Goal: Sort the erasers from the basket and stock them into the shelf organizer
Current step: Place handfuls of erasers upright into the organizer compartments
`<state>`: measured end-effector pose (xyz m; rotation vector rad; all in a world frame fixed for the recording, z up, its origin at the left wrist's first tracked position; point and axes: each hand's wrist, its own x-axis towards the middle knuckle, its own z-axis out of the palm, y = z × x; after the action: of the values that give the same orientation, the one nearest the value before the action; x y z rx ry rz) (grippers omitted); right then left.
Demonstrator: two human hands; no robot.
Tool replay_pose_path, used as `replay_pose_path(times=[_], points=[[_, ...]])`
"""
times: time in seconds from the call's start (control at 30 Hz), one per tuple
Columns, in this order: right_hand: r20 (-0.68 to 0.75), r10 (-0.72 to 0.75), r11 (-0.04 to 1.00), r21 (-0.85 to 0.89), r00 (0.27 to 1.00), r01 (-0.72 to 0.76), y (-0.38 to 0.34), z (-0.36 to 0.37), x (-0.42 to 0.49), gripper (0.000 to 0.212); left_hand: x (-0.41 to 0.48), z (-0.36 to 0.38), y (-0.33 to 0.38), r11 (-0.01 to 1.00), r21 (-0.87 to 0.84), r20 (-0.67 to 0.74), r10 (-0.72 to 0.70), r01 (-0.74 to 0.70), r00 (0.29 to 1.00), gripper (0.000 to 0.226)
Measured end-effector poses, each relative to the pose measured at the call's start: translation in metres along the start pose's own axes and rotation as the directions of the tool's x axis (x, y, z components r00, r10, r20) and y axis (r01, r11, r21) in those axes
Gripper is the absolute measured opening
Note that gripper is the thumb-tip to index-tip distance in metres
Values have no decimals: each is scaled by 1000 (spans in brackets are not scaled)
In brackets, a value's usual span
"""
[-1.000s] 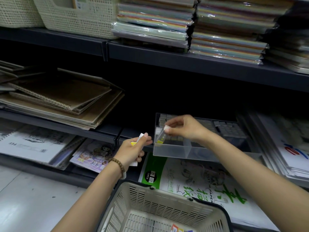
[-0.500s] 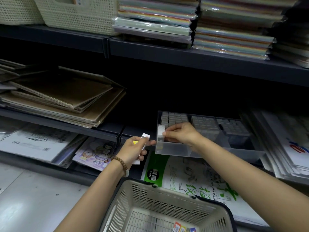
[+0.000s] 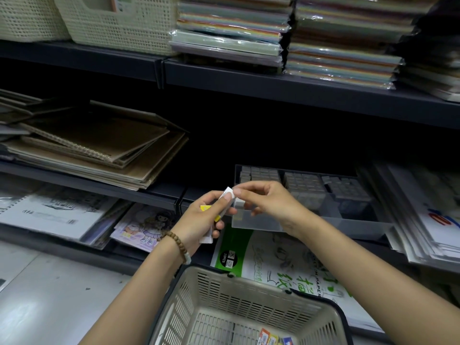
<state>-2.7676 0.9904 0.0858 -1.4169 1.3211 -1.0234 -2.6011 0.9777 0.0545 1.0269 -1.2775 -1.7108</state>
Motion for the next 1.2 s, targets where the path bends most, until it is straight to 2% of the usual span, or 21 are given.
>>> replay_pose_path(times=[0.17, 0.27, 0.33, 0.47, 0.6, 0.7, 0.8, 0.97, 1.07, 1.2], points=[[14, 45, 998, 31, 999, -45, 5, -2, -1, 6, 1, 0, -1, 999, 19, -14, -34, 34, 999, 32], [-53, 57, 990, 132, 997, -49, 6, -6, -1, 9, 4, -2, 4, 969, -213, -55, -141, 126, 989, 23], [-82, 89, 981, 179, 993, -73, 6, -11, -1, 15, 6, -7, 8, 936, -327, -74, -165, 133, 983, 21], [-84, 142, 956, 268, 986, -115, 7, -16, -3, 15, 9, -18, 6, 967, -237, -102, -125, 98, 987, 28], [-84, 153, 926, 361, 985, -113, 7, -16, -6, 15, 11, -22, -4, 997, 44, -156, -60, 68, 986, 21], [-82, 150, 911, 399, 985, -105, 6, -15, -8, 15, 12, -24, -7, 1000, -19, -145, 19, -22, 989, 17], [-69, 149, 884, 456, 986, -101, 5, -14, -8, 19, 12, -26, -5, 995, -12, -208, 98, -103, 973, 16], [-58, 145, 880, 463, 988, -102, 6, -7, -11, 16, 12, -14, -10, 985, -52, -295, 140, -162, 945, 3], [-105, 155, 910, 402, 982, -101, 13, 4, -12, 17, 10, -3, -13, 979, -128, -247, 123, -159, 961, 14], [-192, 127, 921, 386, 973, -44, 18, 6, -11, 20, 8, 1, -14, 977, -137, -190, 135, -162, 973, 19]])
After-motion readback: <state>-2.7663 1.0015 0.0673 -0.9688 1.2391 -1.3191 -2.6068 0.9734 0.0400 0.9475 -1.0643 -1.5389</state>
